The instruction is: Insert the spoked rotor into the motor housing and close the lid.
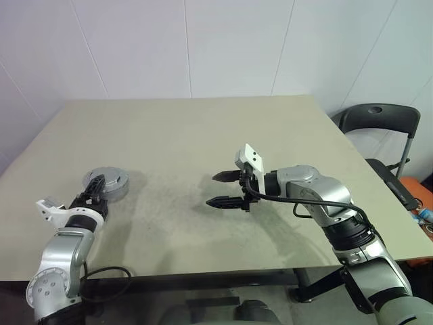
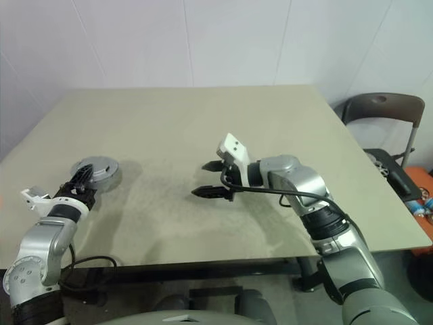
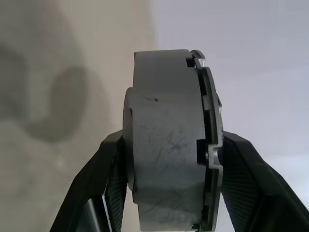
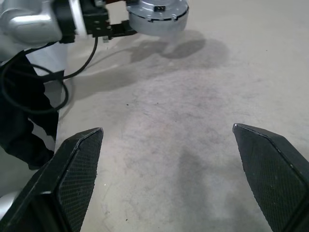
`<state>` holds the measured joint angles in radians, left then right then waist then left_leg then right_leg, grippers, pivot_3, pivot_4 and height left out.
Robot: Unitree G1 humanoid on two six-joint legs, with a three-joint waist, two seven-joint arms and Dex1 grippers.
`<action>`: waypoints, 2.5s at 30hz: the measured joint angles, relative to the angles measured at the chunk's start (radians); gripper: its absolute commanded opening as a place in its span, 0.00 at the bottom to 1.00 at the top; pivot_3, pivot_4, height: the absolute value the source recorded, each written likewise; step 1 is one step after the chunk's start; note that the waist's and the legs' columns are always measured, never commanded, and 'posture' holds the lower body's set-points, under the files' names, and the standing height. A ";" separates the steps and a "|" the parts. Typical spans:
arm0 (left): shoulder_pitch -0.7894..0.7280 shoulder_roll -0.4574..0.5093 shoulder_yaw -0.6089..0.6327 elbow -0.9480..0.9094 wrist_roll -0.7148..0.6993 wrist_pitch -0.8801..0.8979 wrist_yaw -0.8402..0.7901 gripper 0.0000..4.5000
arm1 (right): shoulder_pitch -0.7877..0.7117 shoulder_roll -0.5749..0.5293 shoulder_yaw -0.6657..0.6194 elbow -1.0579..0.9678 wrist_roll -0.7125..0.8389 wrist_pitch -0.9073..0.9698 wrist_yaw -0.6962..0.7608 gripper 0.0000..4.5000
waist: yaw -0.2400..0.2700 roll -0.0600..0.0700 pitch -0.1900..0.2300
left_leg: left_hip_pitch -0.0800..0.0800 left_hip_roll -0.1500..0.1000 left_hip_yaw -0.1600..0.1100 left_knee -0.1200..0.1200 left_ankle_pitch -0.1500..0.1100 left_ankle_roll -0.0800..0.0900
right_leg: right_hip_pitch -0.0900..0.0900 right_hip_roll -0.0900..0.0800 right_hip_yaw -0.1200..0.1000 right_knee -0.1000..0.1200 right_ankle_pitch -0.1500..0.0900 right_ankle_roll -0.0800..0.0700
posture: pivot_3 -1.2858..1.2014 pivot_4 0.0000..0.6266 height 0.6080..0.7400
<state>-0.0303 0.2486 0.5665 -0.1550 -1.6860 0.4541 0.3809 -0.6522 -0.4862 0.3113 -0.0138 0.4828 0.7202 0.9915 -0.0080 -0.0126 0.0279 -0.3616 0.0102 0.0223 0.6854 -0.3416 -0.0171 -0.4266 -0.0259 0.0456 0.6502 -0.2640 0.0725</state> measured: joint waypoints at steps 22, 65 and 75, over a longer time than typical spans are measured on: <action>-0.081 -0.035 -0.001 0.020 0.106 -0.007 0.287 0.79 | 0.009 0.014 -0.002 0.000 -0.035 -0.008 0.007 1.00 | -0.002 -0.001 0.000 | 0.005 -0.001 0.000 0.000 0.000 -0.001 | 0.004 0.000 0.000 0.000 0.000 0.000 | 0.52 0.00 1.00; -0.060 0.517 -0.606 -0.271 0.958 0.023 -0.394 1.00 | 0.112 -0.047 -0.127 0.222 -0.157 -0.275 0.047 1.00 | -0.012 0.007 0.004 | 0.012 -0.001 0.002 -0.004 0.001 -0.002 | 0.011 0.009 0.001 -0.004 -0.001 -0.002 | 0.52 0.00 1.00; -0.043 0.464 -0.543 0.018 1.208 -0.327 -0.784 1.00 | 0.134 -0.043 -0.133 0.258 -0.166 -0.344 0.068 1.00 | -0.007 0.008 0.005 | 0.012 0.003 0.002 -0.002 0.000 -0.001 | 0.011 0.009 0.003 -0.003 0.000 -0.001 | 0.52 0.00 1.00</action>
<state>-0.0737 0.7128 0.0237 -0.1375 -0.4783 0.1270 -0.4034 -0.5184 -0.5293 0.1778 0.2445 0.3168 0.3757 1.0593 -0.0152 -0.0048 0.0329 -0.3500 0.0129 0.0239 0.6832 -0.3413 -0.0177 -0.4159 -0.0170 0.0485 0.6469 -0.2644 0.0720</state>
